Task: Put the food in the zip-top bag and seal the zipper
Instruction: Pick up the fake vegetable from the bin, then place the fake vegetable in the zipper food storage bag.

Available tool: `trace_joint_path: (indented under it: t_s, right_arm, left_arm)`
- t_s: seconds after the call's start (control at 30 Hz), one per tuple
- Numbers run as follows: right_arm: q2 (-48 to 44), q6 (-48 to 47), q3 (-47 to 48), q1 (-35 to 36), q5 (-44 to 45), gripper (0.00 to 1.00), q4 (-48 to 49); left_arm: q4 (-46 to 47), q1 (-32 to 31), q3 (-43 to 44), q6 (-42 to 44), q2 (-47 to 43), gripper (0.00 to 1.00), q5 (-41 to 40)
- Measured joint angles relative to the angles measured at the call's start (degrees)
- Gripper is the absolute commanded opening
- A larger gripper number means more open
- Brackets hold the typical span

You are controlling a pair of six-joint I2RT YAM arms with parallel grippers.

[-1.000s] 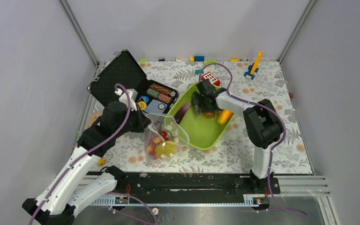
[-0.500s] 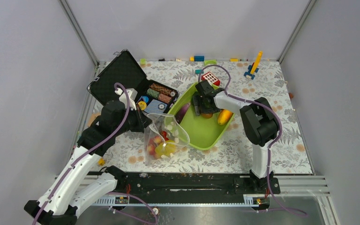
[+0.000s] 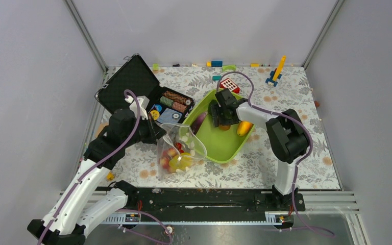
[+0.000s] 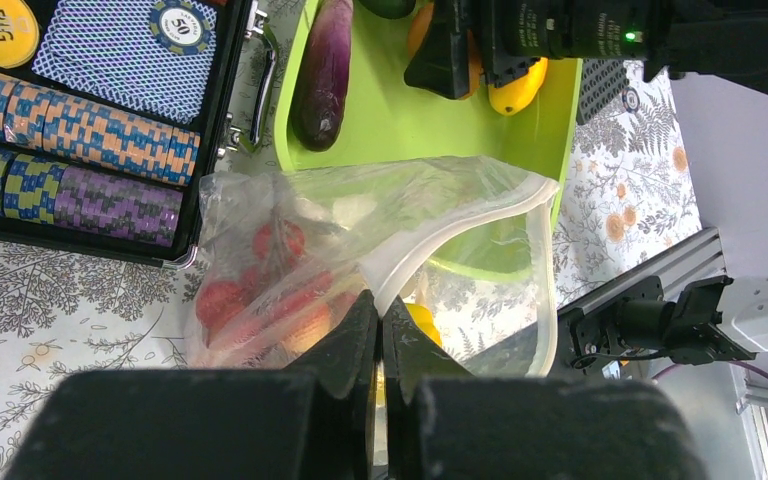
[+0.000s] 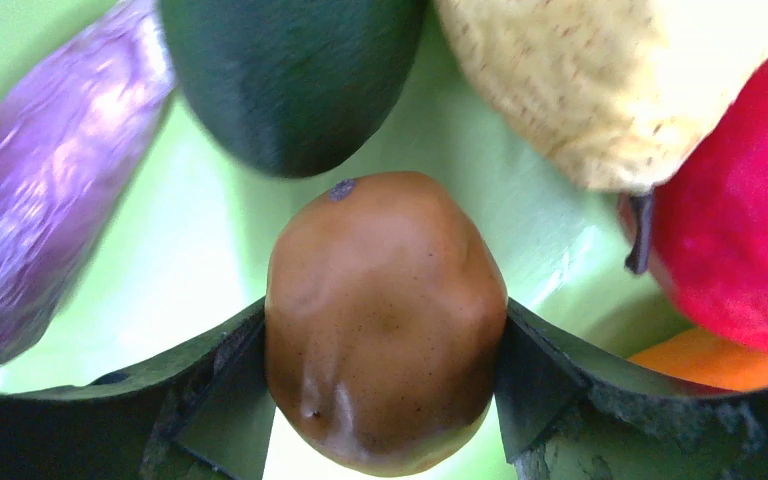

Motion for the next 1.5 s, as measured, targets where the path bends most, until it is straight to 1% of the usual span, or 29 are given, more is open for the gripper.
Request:
trace_joint_path:
  t_s: [0.1, 0.23, 0.33, 0.43, 0.5, 0.6, 0.7, 0.77, 0.83, 0.9, 1.07, 1.13, 1.33, 1.5]
  right_arm:
    - [-3.6, -0.4, -2.3, 0.0, -2.6, 0.29, 0.5]
    - [-12.3, -1.1, -6.9, 0.0, -7.6, 0.28, 4.1]
    - [-21.3, -1.4, -12.6, 0.0, -12.7, 0.28, 11.0]
    - [-31.5, -1.1, -20.5, 0.0, -19.0, 0.28, 21.3]
    - [-36.2, -0.3, -24.2, 0.0, -23.3, 0.29, 27.2]
    - [-39.2, 1.4, -26.6, 0.0, -30.7, 0.31, 34.0]
    - [-39.5, 4.5, -27.0, 0.1, -39.7, 0.31, 41.1]
    - [-39.5, 6.3, -27.0, 0.4, -44.5, 0.33, 44.9]
    - [-39.6, 7.2, -27.0, 1.2, -47.4, 0.36, 47.0]
    - [-39.7, 6.7, -26.7, 3.4, -49.3, 0.36, 47.0]
    - [-39.7, 1.0, -23.6, 11.1, -51.1, 0.37, 41.1]
    - [-39.7, -0.5, -22.9, 13.3, -51.8, 0.38, 40.2]
    - [-38.1, -2.1, -21.6, 16.2, -52.5, 0.38, 38.0]
    - [-34.9, -3.1, -19.6, 17.3, -50.6, 0.38, 34.8]
  left_arm:
    - [0.1, 0.3, -0.1, 0.0, 0.0, 0.0, 0.5]
    - [0.7, 0.6, -0.9, 0.0, 0.0, 0.0, 1.2]
    - [1.1, 0.7, -0.9, 0.0, 0.0, 0.0, 1.6]
    - [1.3, 1.0, -0.9, 0.0, 0.0, 0.0, 2.0]
    - [1.4, 1.1, -0.9, 0.0, 0.0, 0.0, 2.4]
    - [1.4, 1.4, -0.9, 0.0, 0.0, 0.0, 2.7]
    - [1.4, 1.6, -0.9, 0.0, 0.0, 0.0, 3.2]
    - [1.4, 1.6, -0.9, 0.0, 0.0, 0.0, 3.3]
    - [1.4, 1.6, -0.9, 0.0, 0.0, 0.0, 3.3]
    - [1.5, 1.6, -1.0, 0.0, 0.0, 0.0, 3.6]
    - [1.7, 1.7, -1.2, 0.0, -0.2, 0.0, 3.7]
    - [1.8, 1.7, -1.4, 0.0, -0.2, 0.0, 3.9]
    - [2.4, 1.7, -1.6, 0.0, -0.4, 0.0, 4.0]
    - [2.5, 1.7, -1.7, 0.0, -0.5, 0.0, 4.5]
